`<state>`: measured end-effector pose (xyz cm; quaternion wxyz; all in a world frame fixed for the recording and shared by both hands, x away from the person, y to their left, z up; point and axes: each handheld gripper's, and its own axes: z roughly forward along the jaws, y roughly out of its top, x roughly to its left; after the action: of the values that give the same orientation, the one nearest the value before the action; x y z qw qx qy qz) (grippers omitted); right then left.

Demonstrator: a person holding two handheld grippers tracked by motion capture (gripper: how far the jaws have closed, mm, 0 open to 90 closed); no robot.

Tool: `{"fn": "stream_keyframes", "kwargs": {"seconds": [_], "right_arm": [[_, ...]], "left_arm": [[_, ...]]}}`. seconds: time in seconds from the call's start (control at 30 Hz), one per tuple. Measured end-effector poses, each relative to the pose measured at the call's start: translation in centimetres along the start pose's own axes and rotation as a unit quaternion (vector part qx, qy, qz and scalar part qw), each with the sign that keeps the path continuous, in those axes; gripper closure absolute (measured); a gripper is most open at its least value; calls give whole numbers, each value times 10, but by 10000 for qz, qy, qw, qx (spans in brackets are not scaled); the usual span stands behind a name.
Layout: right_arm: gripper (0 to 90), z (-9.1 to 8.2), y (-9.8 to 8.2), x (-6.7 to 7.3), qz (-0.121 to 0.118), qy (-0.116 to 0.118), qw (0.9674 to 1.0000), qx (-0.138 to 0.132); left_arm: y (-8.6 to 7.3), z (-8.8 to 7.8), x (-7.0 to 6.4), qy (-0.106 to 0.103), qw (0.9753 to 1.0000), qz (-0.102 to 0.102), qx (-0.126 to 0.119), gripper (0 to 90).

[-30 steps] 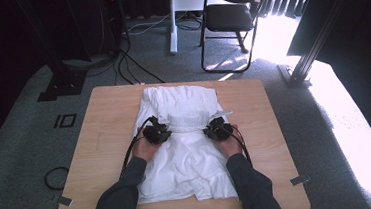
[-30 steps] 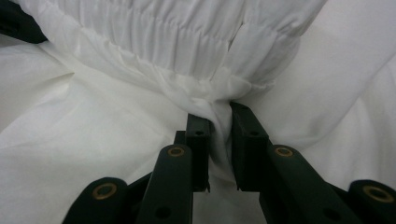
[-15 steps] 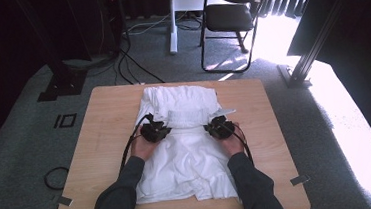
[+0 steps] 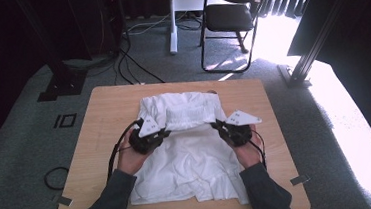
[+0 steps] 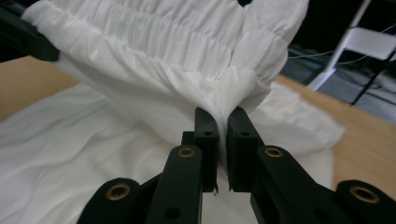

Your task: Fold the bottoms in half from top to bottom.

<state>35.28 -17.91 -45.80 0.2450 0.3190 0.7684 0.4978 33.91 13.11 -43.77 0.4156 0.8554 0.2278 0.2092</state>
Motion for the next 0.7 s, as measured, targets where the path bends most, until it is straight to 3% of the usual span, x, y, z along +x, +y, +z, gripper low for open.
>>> {"fn": "stream_keyframes", "kwargs": {"seconds": [0.07, 0.1, 0.13, 0.17, 0.23, 0.27, 0.37, 0.43, 0.47, 0.5, 0.53, 0.57, 0.6, 0.63, 0.7], "right_arm": [[837, -2, -21, 10, -209, 103, 9995, 221], [827, 0, -28, 11, -203, 167, 9991, 333], [788, 7, -50, 13, -82, 272, 9969, 730], [788, 7, -50, 13, -82, 272, 9969, 730], [755, 9, -57, 12, -4, 306, 9960, 839], [599, 13, -72, 8, 201, 434, 9927, 1105], [547, 5, -67, 1, 316, 431, 9940, 952], [547, 2, -63, -3, 417, 427, 9947, 840], [642, -2, -55, -14, 670, 399, 9948, 650], [729, -2, -51, -19, 795, 342, 9944, 611], [729, -2, -51, -19, 795, 342, 9944, 611], [811, 4, -45, -29, 953, 173, 9931, 656], [811, 4, -45, -29, 953, 173, 9931, 656], [831, 18, -42, -38, 1122, -10, 9896, 898], [832, 25, -41, -41, 1171, -75, 9885, 959]], "left_arm": [[-12, 8, -10, -161, 9993, 68, 336, 825], [-18, 14, -14, -166, 9983, 153, 528, 805], [-24, 21, -15, -275, 9971, 126, 694, 774], [-27, 25, -15, -313, 9967, 72, 744, 774], [-30, 28, -13, -316, 9965, 7, 770, 733], [-31, 31, -6, -265, 9969, -181, 720, 668], [-27, 26, 11, -69, 9976, -601, 332, 661], [-27, 26, 11, -69, 9976, -601, 332, 692], [-26, 25, 19, 67, 9965, -811, 197, 795], [-28, 29, 28, 144, 9943, -1037, 219, 862], [-28, 29, 28, 144, 9943, -1037, 219, 894], [-29, 33, 32, 191, 9925, -1181, 265, 900], [-32, 39, 36, 167, 9903, -1333, 364, 900], [-34, 45, 39, 104, 9881, -1473, 423, 900], [-38, 58, 41, -16, 9855, -1602, 563, 900]]}}
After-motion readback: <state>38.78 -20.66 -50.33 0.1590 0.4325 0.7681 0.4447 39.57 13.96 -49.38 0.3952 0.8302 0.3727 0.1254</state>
